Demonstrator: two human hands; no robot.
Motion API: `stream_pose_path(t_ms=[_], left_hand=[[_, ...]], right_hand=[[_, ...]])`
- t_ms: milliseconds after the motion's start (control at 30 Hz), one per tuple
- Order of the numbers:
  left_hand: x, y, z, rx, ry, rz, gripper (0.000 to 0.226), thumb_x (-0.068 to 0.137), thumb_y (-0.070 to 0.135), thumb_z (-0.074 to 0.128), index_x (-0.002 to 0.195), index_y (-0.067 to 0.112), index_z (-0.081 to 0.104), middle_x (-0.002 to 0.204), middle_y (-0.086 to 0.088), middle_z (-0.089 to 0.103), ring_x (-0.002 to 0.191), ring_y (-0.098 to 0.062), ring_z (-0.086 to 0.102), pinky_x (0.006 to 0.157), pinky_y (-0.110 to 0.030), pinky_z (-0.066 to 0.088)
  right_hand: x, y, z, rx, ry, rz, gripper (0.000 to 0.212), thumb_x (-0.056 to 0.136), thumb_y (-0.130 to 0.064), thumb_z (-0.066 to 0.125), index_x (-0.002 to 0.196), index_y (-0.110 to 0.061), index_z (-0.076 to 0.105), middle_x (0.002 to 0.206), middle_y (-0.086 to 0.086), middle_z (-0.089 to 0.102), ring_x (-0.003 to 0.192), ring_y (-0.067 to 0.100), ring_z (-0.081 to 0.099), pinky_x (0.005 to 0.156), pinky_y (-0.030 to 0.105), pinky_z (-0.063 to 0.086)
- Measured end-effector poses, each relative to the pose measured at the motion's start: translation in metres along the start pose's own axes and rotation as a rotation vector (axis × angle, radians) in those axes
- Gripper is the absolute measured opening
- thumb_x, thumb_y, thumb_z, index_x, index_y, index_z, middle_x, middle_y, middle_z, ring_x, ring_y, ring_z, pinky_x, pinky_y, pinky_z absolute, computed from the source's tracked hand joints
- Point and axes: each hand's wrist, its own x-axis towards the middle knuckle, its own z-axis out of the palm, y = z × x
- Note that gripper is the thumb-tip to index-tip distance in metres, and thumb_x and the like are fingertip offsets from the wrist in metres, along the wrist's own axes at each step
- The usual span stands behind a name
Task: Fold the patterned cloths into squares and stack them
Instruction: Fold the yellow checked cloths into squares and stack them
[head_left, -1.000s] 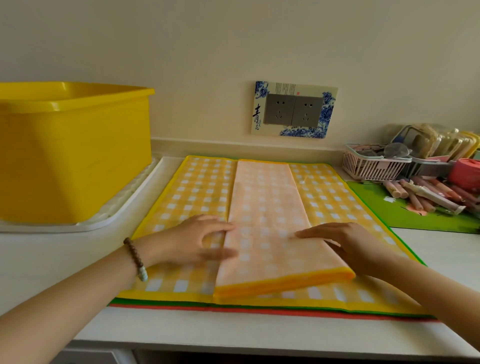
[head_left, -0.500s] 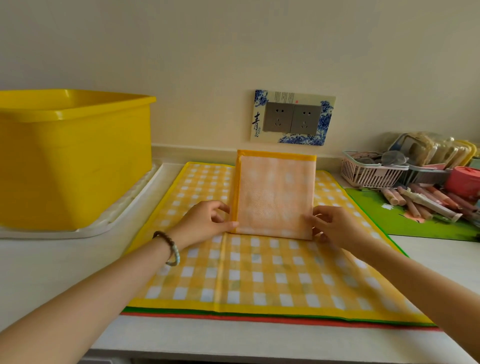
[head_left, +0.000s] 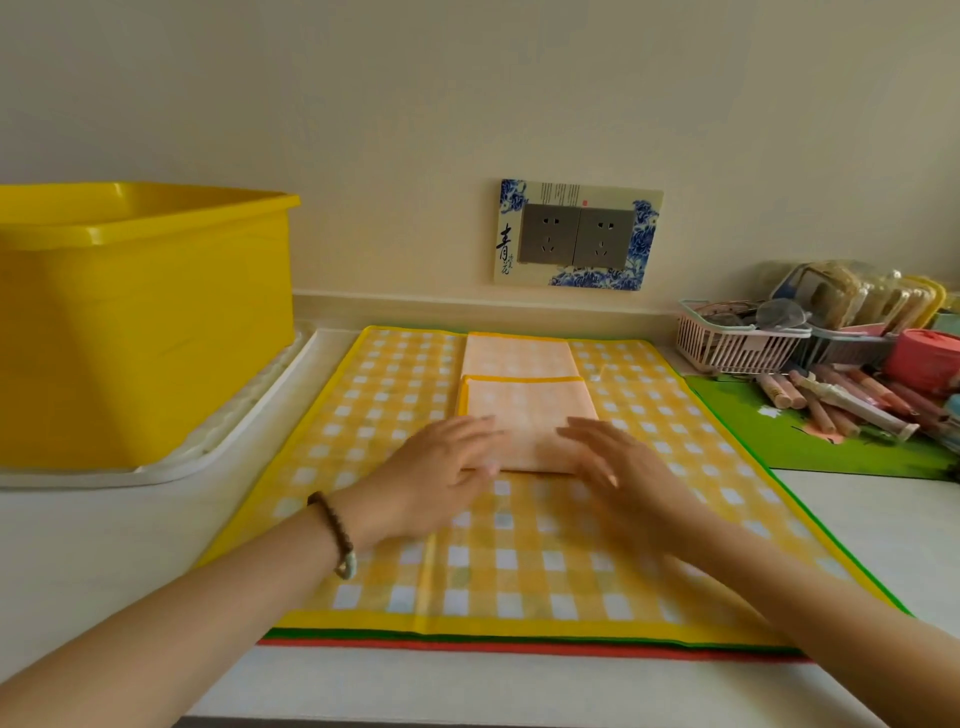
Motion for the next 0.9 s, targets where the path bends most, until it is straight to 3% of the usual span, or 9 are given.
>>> stream_pose_path(t_ms=[100, 167, 467, 767, 833, 900], left_hand=[[-0.008, 0.011, 0.006, 0.085, -0.202, 0.033, 0.054, 0.099, 0.047, 0.016, 0.15, 0.031, 0.01, 0.156, 0.017, 0.0, 0.143, -0.001, -0.008, 0.116, -0.025, -0.007], [-0.01, 0.013, 0.009, 0.084, -0.245, -0.014, 0.056, 0.098, 0.05, 0.013, 0.15, 0.03, 0.005, 0.156, 0.016, -0.004, 0.142, -0.001, -0.009, 0.116, -0.024, -0.007], [-0.013, 0.014, 0.01, 0.052, -0.261, -0.047, 0.058, 0.097, 0.053, 0.019, 0.15, 0.032, 0.009, 0.157, 0.016, -0.002, 0.143, 0.0, -0.007, 0.116, -0.022, -0.002], [-0.02, 0.001, 0.005, -0.029, -0.245, -0.063, 0.056, 0.094, 0.058, 0.023, 0.147, 0.041, 0.015, 0.155, 0.022, 0.0, 0.139, 0.009, -0.005, 0.113, -0.02, 0.003], [-0.02, 0.0, 0.007, -0.003, -0.243, -0.053, 0.058, 0.093, 0.06, 0.024, 0.147, 0.041, 0.016, 0.155, 0.022, 0.001, 0.14, 0.008, -0.003, 0.113, -0.02, 0.003], [-0.018, -0.001, 0.007, -0.006, -0.239, -0.062, 0.057, 0.093, 0.06, 0.024, 0.146, 0.041, 0.02, 0.154, 0.023, 0.007, 0.141, 0.006, 0.002, 0.114, -0.022, 0.005]], right_hand=[[-0.013, -0.015, 0.005, -0.083, -0.226, -0.124, 0.047, 0.1, -0.043, 0.024, 0.147, -0.038, 0.019, 0.153, -0.022, 0.013, 0.143, -0.002, 0.004, 0.115, 0.019, -0.002], [-0.015, -0.019, 0.009, -0.095, -0.289, -0.132, 0.049, 0.099, -0.044, 0.019, 0.148, -0.039, 0.012, 0.154, -0.022, 0.008, 0.143, -0.004, -0.002, 0.115, 0.02, -0.007], [-0.014, -0.013, 0.005, -0.174, -0.387, -0.142, 0.052, 0.098, -0.049, 0.016, 0.148, -0.041, 0.007, 0.155, -0.023, 0.005, 0.142, -0.005, -0.002, 0.116, 0.021, -0.005], [-0.036, 0.031, -0.023, -0.119, -0.455, -0.039, 0.056, 0.087, -0.058, 0.008, 0.143, -0.051, 0.003, 0.151, -0.032, 0.0, 0.139, -0.012, -0.006, 0.116, 0.02, -0.008], [-0.033, 0.032, -0.024, -0.108, -0.437, -0.042, 0.056, 0.089, -0.056, 0.013, 0.144, -0.047, 0.01, 0.151, -0.029, 0.007, 0.139, -0.01, 0.0, 0.117, 0.022, -0.004], [-0.027, 0.031, -0.025, -0.07, -0.35, -0.043, 0.05, 0.094, -0.049, 0.024, 0.143, -0.04, 0.028, 0.148, -0.024, 0.026, 0.137, -0.007, 0.015, 0.118, 0.024, 0.007]])
